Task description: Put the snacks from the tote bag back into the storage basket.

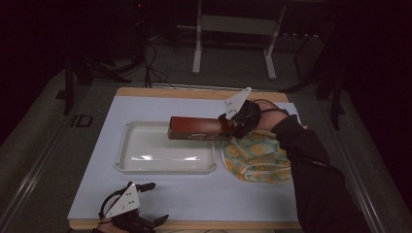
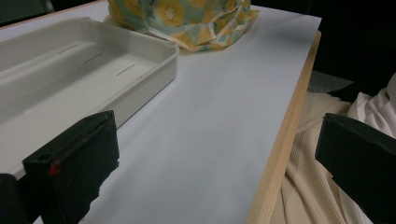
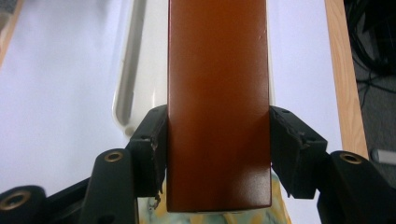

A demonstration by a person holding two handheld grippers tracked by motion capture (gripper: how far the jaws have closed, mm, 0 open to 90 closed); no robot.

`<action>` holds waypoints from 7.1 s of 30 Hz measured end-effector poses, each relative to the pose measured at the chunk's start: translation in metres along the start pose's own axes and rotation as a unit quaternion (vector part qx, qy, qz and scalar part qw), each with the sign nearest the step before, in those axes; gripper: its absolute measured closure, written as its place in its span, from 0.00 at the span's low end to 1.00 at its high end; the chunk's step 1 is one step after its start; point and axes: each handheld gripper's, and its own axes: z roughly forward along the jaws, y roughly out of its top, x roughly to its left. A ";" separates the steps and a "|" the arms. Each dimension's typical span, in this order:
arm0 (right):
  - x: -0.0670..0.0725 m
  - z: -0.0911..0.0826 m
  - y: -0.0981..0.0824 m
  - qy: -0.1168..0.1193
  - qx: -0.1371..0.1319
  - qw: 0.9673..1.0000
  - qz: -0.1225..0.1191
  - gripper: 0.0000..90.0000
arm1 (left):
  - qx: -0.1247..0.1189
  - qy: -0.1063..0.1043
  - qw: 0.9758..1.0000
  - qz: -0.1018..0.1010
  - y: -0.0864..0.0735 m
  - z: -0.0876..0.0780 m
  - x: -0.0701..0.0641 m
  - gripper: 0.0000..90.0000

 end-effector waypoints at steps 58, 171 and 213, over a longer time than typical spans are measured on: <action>-0.004 0.137 -0.021 0.048 0.037 0.998 0.035 0.46 | -0.010 -0.028 1.000 0.010 0.000 0.000 -0.002 0.00; 0.124 -0.019 -0.185 -0.340 -0.132 0.835 0.411 0.14 | 0.011 -0.036 0.999 0.020 0.001 0.005 -0.005 0.00; 0.170 -0.014 -0.215 -0.401 -0.149 0.811 0.399 0.15 | 0.021 -0.044 0.998 0.027 0.000 0.007 -0.007 0.00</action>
